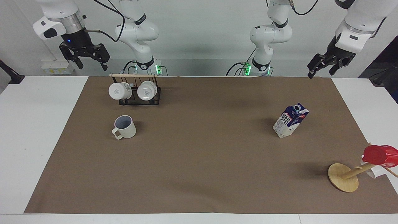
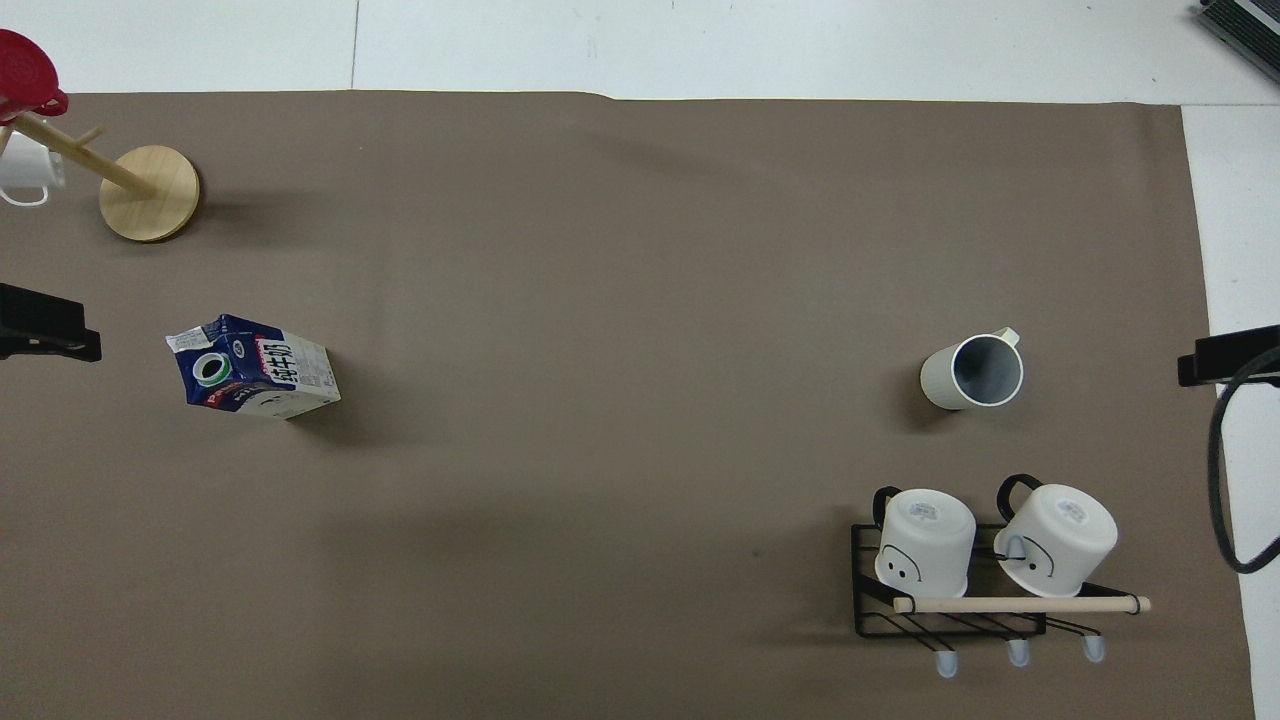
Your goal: Place cup and milk on table
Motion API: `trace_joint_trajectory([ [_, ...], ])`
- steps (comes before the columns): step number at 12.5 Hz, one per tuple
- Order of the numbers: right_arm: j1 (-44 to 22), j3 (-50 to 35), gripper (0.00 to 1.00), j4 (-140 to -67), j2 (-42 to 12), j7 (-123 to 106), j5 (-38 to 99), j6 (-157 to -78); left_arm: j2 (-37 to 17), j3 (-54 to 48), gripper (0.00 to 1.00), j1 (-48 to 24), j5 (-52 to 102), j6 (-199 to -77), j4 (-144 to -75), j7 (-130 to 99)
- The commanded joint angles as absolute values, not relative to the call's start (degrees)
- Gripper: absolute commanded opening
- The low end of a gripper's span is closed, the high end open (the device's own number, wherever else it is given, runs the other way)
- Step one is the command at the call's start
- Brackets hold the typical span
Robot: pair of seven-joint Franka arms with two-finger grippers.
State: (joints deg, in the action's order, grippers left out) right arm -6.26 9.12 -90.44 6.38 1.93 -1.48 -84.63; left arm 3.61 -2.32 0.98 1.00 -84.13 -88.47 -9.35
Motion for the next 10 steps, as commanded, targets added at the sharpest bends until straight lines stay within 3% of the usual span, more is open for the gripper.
trace_joint_trajectory([
  [1, -5.98, 9.14, 1.0, -89.21, 5.98, 1.49, -1.67, -83.67, 3.43, -1.85, 1.0, 0.44, 1.14, -82.71, -87.28, -9.76],
  [10, -6.42, 8.96, 1.0, -90.96, 6.68, 2.72, -1.49, -84.46, 3.43, -1.85, 1.0, 0.44, 1.14, -82.71, -87.28, -9.84],
])
